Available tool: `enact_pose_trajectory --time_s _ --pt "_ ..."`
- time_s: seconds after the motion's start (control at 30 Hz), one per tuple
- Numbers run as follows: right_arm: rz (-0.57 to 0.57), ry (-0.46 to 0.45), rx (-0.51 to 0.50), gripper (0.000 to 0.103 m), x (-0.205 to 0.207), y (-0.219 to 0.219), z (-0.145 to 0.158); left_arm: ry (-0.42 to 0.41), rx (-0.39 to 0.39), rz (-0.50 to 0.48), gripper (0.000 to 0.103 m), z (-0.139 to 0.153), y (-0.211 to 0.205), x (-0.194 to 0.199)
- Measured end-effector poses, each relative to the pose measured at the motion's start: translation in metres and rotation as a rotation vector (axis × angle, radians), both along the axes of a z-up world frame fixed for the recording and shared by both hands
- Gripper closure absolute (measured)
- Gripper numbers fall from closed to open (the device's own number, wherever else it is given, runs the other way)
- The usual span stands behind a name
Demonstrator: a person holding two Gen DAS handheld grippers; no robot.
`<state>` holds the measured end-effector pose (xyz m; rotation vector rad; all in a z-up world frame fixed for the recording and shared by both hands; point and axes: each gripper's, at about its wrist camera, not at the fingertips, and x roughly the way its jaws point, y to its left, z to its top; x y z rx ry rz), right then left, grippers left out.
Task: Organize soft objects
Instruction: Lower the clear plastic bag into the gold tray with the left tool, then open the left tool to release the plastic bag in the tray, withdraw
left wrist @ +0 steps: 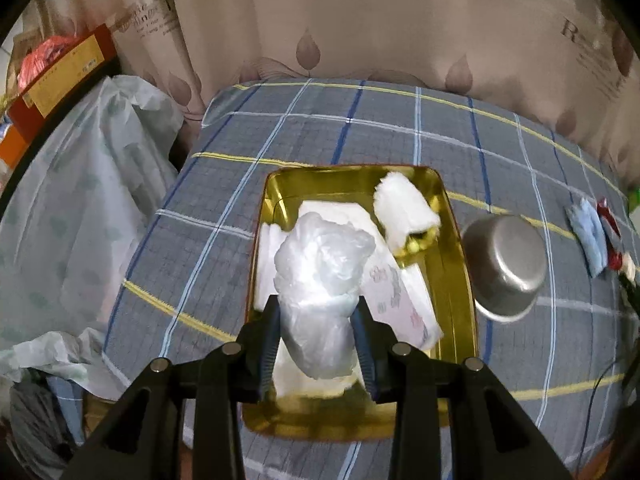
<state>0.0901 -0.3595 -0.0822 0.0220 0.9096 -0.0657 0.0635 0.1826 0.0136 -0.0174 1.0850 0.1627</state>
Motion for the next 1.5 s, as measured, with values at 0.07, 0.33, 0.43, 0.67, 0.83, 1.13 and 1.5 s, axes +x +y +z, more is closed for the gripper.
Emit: enact_pose_trajectory --time_s 0.07,0.33,0.43,0.67,0.83,1.13,1.5 --pt "-0.025 0.007 -0.016 0.063 0.001 -0.002 -0.001 -0.003 -0.016 0.014 0.068 -0.002 0.005 0.007" --pt "-0.031 0.003 0.016 0.062 -0.002 -0.015 -0.003 0.017 -0.022 0.043 0.068 -0.018 0.017 0.033" --pt "-0.032 0.004 0.019 0.062 -0.002 -0.019 -0.003 0.034 -0.025 0.045 0.068 -0.027 0.019 0.038" --pt "-0.032 0.005 0.018 0.062 -0.001 -0.016 -0.002 0.052 0.0 0.038 0.066 -0.039 0.019 0.05" --pt "-0.032 0.005 0.013 0.062 -0.002 -0.015 -0.002 0.061 -0.003 0.027 0.064 -0.045 0.014 0.06" --pt "-0.032 0.005 0.012 0.062 -0.002 -0.011 -0.002 0.07 -0.02 0.016 0.049 -0.05 0.013 0.074" --pt "-0.032 0.006 0.009 0.063 -0.002 -0.015 -0.002 0.069 -0.083 0.003 0.044 -0.028 0.023 0.058"
